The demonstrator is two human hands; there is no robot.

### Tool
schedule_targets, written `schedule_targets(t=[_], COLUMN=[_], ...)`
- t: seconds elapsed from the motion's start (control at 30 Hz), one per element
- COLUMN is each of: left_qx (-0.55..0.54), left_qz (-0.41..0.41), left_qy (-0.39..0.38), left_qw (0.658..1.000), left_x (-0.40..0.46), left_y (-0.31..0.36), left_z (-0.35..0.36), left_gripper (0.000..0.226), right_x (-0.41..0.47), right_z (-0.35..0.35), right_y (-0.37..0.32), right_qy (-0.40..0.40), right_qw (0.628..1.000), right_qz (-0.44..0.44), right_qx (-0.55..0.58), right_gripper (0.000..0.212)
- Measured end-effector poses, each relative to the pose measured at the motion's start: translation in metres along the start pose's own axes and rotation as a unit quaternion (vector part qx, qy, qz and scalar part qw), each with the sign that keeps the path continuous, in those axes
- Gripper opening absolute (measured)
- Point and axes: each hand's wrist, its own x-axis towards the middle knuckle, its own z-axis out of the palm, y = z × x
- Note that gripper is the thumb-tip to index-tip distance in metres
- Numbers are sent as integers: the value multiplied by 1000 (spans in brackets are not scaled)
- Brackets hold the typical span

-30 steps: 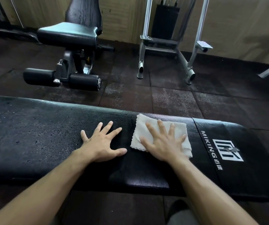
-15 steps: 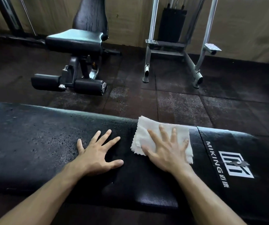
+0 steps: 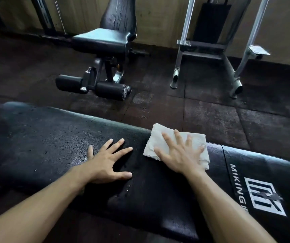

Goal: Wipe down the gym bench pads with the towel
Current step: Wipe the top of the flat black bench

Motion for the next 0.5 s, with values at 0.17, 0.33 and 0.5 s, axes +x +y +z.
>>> schedule_targets(t=[0.17, 0.33, 0.5], left_qx=[20, 7, -1], left_qz=[25, 43, 60], left_qy=[8, 6, 4], left_qw=[999, 999, 998], left_x=[-2, -2, 0], left_y=[-1, -4, -5], left_z=[8, 9, 6], left_gripper=[89, 90, 92], right_x=[1, 1, 1], right_z=[6, 1, -14], right_y=[0, -5, -14], right_qy=[7, -15, -86], right_qw=[1000, 999, 992], right_qz=[11, 46, 86], right_qx=[-21, -20, -17], right_gripper=[77, 82, 93])
